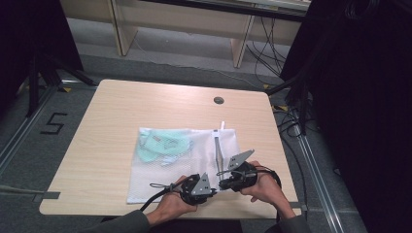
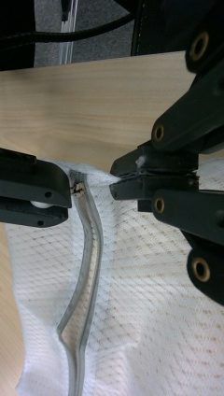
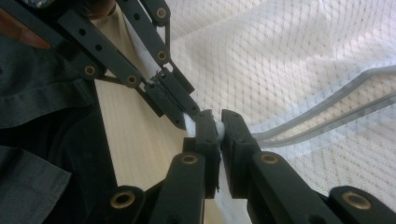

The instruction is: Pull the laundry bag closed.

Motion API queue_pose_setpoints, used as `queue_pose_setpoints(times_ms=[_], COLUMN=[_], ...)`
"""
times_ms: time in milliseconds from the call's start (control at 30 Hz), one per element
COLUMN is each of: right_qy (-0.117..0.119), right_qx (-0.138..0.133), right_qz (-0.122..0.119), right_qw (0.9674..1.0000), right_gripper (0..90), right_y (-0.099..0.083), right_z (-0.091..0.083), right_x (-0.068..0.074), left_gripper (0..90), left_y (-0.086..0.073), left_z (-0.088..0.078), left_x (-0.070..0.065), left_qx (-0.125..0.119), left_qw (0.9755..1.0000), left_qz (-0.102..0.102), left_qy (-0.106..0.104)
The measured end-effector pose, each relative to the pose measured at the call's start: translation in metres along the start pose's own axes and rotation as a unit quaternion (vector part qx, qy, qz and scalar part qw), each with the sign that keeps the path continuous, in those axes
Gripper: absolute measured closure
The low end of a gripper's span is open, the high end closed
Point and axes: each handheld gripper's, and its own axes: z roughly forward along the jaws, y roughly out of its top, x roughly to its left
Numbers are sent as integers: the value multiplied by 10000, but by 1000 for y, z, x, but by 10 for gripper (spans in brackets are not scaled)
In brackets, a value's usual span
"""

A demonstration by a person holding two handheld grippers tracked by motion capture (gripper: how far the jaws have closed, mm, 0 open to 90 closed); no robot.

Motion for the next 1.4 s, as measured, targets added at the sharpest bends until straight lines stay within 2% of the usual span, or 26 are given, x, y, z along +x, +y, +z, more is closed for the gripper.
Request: queue_pose_setpoints(times_ms=[33, 67, 100, 133, 167, 267, 300, 367, 400, 533, 567, 633, 700, 733, 867, 967, 1033, 1067, 1100, 1167, 1200, 1233, 1267, 1300, 1367, 1400], right_qy=[26, -5, 45, 44, 56, 60, 22, 21, 31, 32, 56, 72, 34, 43, 127, 116, 93, 68, 56, 79, 65, 51, 23, 51, 63, 46], right_qx=[-46, 18, -14, 71, -18, -16, 21, 23, 13, 26, 9, 93, 129, 128, 171, 199, 252, 253, 326, 359, 343, 359, 364, 360, 342, 377], right_qz=[-76, 30, -50, 159, -49, -46, 70, 143, 93, 105, 0, 205, 132, -20, 120, -20, 43, -95, 16, 45, -43, 70, -43, -36, -16, -45], right_qw=[10000, 10000, 10000, 9998, 10000, 10000, 10000, 9999, 10000, 9999, 10000, 9997, 9998, 9999, 9997, 9997, 9996, 9996, 9995, 9993, 9994, 9993, 9993, 9993, 9994, 9993], right_gripper=[866, 866, 866, 866, 866, 866, 866, 866, 866, 866, 866, 866, 866, 867, 866, 867, 867, 866, 867, 867, 867, 867, 867, 867, 867, 867], right_y=[0, -1, 0, 0, 0, 1, 0, 0, 0, -1, -1, -1, -2, -2, -4, -3, -3, -3, -3, -3, -3, -4, -3, -3, -3, -3], right_z=[2, 2, 3, 2, 5, 5, 4, 4, 3, 3, 4, 4, 5, 6, 8, 10, 12, 13, 13, 15, 16, 17, 17, 17, 18, 19], right_x=[-1, 0, -1, 2, 0, 0, 1, 1, 0, -1, -2, 1, 0, -2, -2, -4, -2, -4, -3, -4, -6, -6, -8, -8, -9, -9], left_gripper=[878, 866, 839, 812, 779, 799, 803, 809, 824, 880, 883, 886, 888, 888, 890, 890, 890, 890, 891, 891, 891, 891, 891, 891, 891, 890], left_y=[0, 0, -1, 0, 0, 0, 0, 1, 1, 2, 2, 1, 1, 1, 1, 0, 0, 0, 1, 0, 0, 1, 1, 1, -1, 0], left_z=[0, 0, 1, 1, 1, 1, 2, 0, 0, -1, -1, 0, 0, -1, 1, 1, 2, 1, 1, 1, 2, 1, 1, 1, 2, 2], left_x=[0, 0, 0, -1, -2, -2, -3, -3, -3, -3, -3, -3, -3, -3, -5, -5, -6, -5, -5, -7, -6, -5, -5, -5, -6, -6], left_qx=[15, 67, 100, 114, 90, 54, -5, 22, -39, 20, 36, 49, 67, 144, 102, 134, 135, 210, 217, 208, 171, 206, 236, 278, 209, 206], left_qw=[10000, 10000, 9999, 9999, 9999, 9997, 9999, 9998, 9997, 9994, 9993, 9992, 9991, 9988, 9984, 9977, 9982, 9975, 9968, 9975, 9974, 9965, 9969, 9965, 9980, 9979], left_qz=[21, 30, 97, 76, 50, 185, 127, 207, 240, 349, 374, 393, 425, 468, 555, 665, 589, 679, 773, 677, 703, 807, 752, 793, 598, 609], left_qy=[-1, -28, 27, 56, 104, 138, 114, 77, 97, 12, 15, -10, -16, -43, -32, -14, -33, -47, -57, -60, -51, -94, -75, -54, -73, -109])
